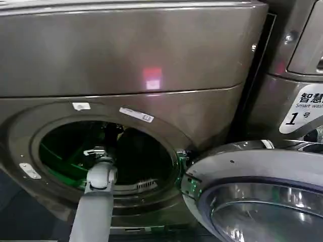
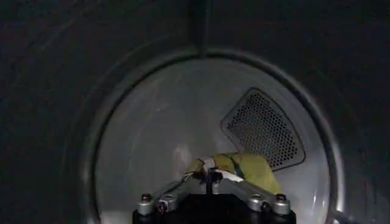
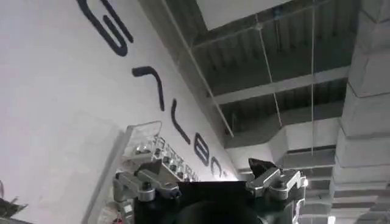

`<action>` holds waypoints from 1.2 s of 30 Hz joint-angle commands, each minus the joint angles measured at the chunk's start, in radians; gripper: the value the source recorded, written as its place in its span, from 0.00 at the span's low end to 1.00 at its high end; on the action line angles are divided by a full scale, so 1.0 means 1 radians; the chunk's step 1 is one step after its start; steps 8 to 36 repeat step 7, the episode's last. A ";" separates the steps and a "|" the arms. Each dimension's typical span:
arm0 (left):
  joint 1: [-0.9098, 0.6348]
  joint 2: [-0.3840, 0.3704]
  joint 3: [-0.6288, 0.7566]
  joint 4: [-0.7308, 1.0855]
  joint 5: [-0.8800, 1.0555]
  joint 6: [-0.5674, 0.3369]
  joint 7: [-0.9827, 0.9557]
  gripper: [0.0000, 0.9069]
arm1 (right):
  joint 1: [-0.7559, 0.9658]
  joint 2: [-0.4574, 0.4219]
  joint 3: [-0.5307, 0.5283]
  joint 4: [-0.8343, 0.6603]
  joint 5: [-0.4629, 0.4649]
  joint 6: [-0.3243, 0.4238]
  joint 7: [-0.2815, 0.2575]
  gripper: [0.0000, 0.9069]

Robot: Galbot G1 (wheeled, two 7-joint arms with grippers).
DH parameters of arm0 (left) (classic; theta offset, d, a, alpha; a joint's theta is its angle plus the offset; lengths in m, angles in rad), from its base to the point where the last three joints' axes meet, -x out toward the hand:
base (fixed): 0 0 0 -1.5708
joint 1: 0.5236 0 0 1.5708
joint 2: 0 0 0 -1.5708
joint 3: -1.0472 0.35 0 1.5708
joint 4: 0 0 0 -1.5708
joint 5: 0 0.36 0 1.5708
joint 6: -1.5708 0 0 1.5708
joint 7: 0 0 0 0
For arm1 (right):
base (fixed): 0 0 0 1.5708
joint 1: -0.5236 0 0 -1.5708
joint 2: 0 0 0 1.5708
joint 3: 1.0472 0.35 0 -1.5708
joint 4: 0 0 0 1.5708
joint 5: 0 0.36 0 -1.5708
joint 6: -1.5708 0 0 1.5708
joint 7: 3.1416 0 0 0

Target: Grasp the clothes from the dryer.

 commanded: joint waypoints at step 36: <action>0.010 0.015 0.000 -0.014 -0.002 0.020 -0.003 0.00 | -0.011 -0.001 0.008 0.005 -0.002 -0.015 0.002 1.00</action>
